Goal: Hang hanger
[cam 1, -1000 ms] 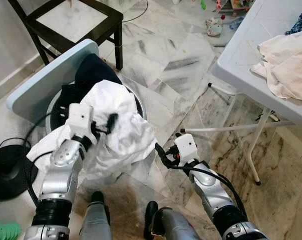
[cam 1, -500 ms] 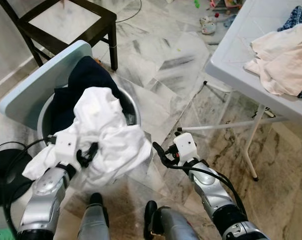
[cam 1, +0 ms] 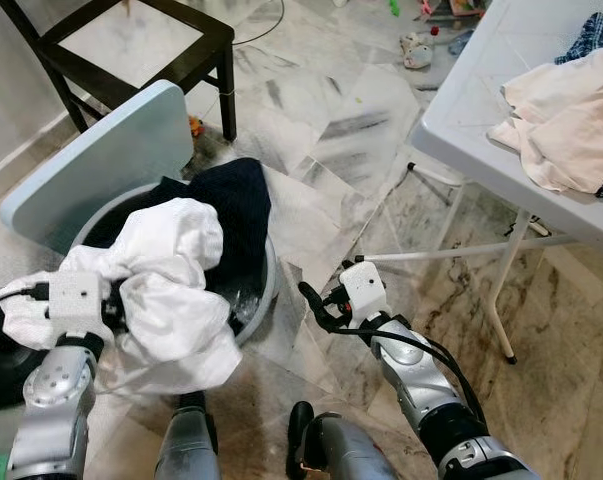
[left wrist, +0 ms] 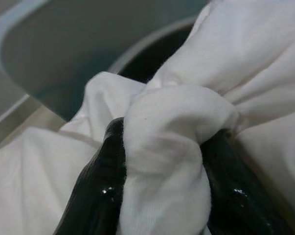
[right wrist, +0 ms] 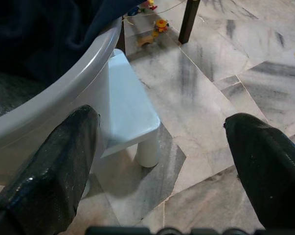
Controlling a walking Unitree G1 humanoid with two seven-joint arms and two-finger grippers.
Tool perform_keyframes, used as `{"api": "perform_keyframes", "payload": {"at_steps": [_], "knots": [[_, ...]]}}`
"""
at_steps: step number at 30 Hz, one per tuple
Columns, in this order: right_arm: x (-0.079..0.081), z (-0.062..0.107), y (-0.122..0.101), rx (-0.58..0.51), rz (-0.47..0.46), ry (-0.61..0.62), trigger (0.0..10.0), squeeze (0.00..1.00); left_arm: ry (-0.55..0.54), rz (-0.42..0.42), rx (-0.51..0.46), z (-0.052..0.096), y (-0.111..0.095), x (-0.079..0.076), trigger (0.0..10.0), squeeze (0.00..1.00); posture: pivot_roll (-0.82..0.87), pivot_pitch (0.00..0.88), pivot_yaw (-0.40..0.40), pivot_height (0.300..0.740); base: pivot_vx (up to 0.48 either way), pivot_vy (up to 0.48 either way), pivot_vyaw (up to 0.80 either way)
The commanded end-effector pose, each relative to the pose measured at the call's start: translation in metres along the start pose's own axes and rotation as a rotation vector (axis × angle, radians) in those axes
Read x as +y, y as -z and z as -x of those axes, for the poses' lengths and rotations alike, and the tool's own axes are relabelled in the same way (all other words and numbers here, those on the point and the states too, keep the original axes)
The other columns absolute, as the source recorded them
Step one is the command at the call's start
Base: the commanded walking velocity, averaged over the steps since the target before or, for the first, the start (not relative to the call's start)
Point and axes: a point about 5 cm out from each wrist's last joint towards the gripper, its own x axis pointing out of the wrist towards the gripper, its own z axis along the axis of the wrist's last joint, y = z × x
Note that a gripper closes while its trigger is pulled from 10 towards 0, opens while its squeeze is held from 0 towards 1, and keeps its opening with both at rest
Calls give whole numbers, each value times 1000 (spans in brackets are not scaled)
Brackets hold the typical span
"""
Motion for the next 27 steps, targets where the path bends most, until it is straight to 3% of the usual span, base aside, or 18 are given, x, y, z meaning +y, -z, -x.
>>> {"api": "perform_keyframes", "payload": {"at_steps": [1, 7, 12, 14, 15, 17, 27], "knots": [[-1, 7, 13, 48, -13, 7, 10000, 0, -50, 8, 14, -2, 3, 5, 0, 0, 275, 346, -168, 740, 0, 0, 0], [0, 10, 16, 52, -17, 17, 10000, 0, -73, 41, -8, -11, -4, 0, 0, 0, 259, 347, -162, 740, 0, 0, 0], [-2, 10, 16, 49, -19, 26, 10000, 0, -71, 117, -138, -19, -28, -3, 0, 0, 255, 345, -160, 740, 0, 0, 0], [-4, 10, 15, 41, -21, 35, 10000, 0, -38, 142, -277, -21, -56, -6, 0, 0, 253, 343, -159, 740, 0, 0, 0], [-4, 10, 15, 41, -21, 35, 10000, 0, -38, 142, -277, -21, -56, -6, 0, 0, 253, 343, -159, 740, 0, 0, 0], [-5, 10, 14, 37, -22, 41, 10000, 0, -1, 144, -372, -21, -79, -12, 0, 0, 260, 343, -159, 740, 0, 0, 0], [-2, 8, 13, 29, -26, 40, 10000, 0, 49, 202, -533, -20, -119, -25, 0, 0, 267, 342, -156, 740, 0, 0, 0]]}}
